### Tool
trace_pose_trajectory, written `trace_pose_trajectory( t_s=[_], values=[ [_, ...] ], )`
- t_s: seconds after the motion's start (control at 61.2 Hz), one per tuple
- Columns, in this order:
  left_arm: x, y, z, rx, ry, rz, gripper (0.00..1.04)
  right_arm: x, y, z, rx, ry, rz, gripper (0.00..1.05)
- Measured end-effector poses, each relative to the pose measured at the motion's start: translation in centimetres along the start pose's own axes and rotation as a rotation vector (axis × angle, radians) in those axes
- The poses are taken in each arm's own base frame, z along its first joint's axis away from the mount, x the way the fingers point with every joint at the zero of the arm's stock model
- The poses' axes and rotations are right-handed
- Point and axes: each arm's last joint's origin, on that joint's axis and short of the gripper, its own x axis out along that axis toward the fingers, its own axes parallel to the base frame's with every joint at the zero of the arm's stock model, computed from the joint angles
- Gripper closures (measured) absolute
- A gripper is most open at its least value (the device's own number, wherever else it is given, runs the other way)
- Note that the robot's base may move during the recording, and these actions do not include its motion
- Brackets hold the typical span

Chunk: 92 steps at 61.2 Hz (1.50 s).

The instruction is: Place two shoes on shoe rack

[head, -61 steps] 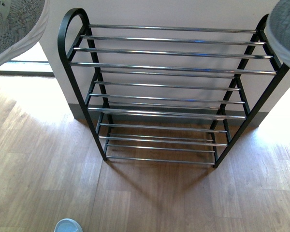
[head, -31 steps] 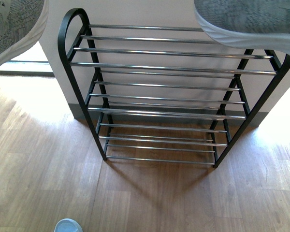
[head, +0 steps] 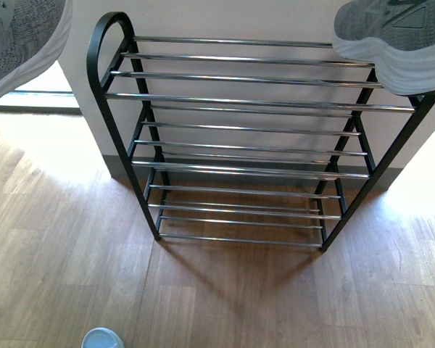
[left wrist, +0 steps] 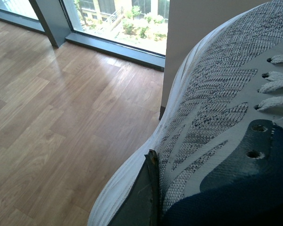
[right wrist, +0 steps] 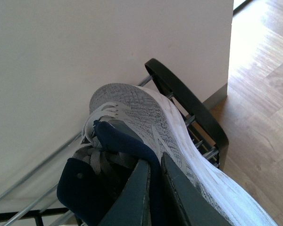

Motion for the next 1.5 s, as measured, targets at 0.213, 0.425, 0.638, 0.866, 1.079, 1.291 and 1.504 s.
trace_pose_trajectory(
  t_s=[0.213,0.425,0.638,0.866,1.079,1.291,1.504],
  values=[
    [0.0,0.0,0.0,0.000,0.000,0.000,1.03,3.0,1.7,-0.4,0.003,-0.021,-0.034,1.00],
    [0.0,0.0,0.0,0.000,0.000,0.000,1.03,5.3,1.5,-1.3,-0.008,-0.021,-0.077,1.00],
    [0.0,0.0,0.0,0.000,0.000,0.000,1.03,6.0,1.3,-1.3,-0.008,-0.051,-0.074,1.00],
    [0.0,0.0,0.0,0.000,0.000,0.000,1.03,6.7,0.0,-1.9,-0.025,-0.027,-0.040,0.95],
    [0.0,0.0,0.0,0.000,0.000,0.000,1.03,6.8,0.1,-1.8,-0.026,-0.018,0.015,0.50],
    [0.0,0.0,0.0,0.000,0.000,0.000,1.03,6.1,0.4,-1.4,-0.033,-0.012,0.073,0.14],
    [0.0,0.0,0.0,0.000,0.000,0.000,1.03,3.3,0.4,0.3,-0.018,-0.019,0.182,0.09]
  ],
)
